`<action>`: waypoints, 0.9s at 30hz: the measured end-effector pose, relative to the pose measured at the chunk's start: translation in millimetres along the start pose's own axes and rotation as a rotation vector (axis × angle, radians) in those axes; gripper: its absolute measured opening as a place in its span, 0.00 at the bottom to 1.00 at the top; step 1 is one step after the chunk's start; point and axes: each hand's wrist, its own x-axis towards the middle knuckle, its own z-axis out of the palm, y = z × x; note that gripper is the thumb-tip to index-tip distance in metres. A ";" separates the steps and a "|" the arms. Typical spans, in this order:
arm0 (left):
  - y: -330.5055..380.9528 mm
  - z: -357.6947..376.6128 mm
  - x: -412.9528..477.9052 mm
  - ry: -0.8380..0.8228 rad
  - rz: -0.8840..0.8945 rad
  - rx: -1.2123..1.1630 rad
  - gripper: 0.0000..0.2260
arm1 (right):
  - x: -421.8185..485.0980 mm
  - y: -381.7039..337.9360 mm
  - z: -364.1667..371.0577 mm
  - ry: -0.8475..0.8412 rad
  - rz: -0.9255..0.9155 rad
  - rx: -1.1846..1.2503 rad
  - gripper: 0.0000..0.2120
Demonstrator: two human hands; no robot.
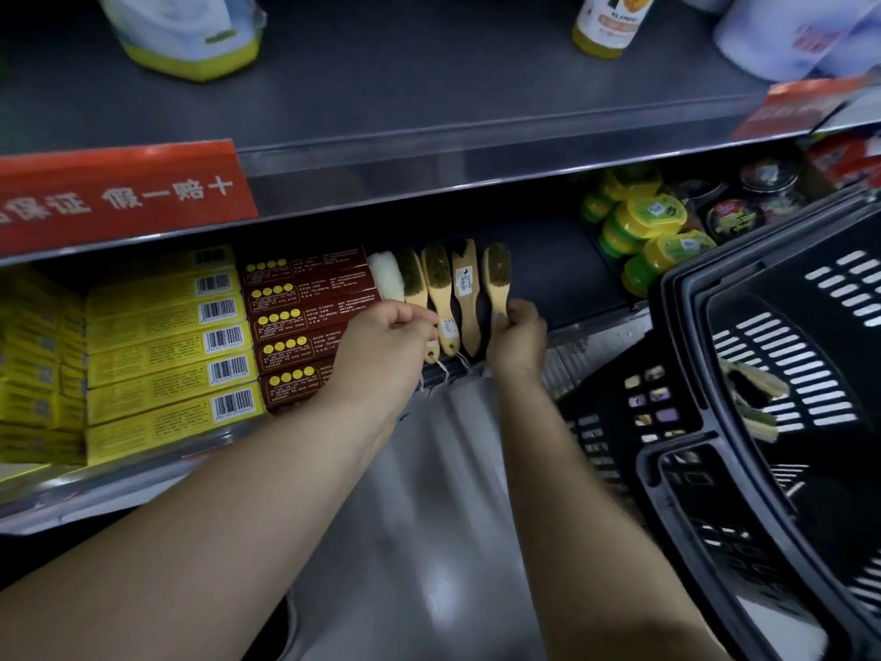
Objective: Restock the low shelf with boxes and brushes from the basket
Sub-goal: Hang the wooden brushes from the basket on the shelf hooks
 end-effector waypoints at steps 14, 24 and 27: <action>31.7 84.0 -69.8 -0.340 0.389 0.297 0.08 | -69.2 -39.4 -229.2 -0.140 -0.390 0.116 0.08; 44.0 140.8 -73.9 -0.590 0.935 0.950 0.12 | -29.7 74.1 -269.3 -0.295 -0.022 -0.236 0.06; 36.7 167.0 -67.4 -0.670 1.003 1.017 0.14 | -9.0 98.9 -274.5 -0.324 0.052 -0.333 0.08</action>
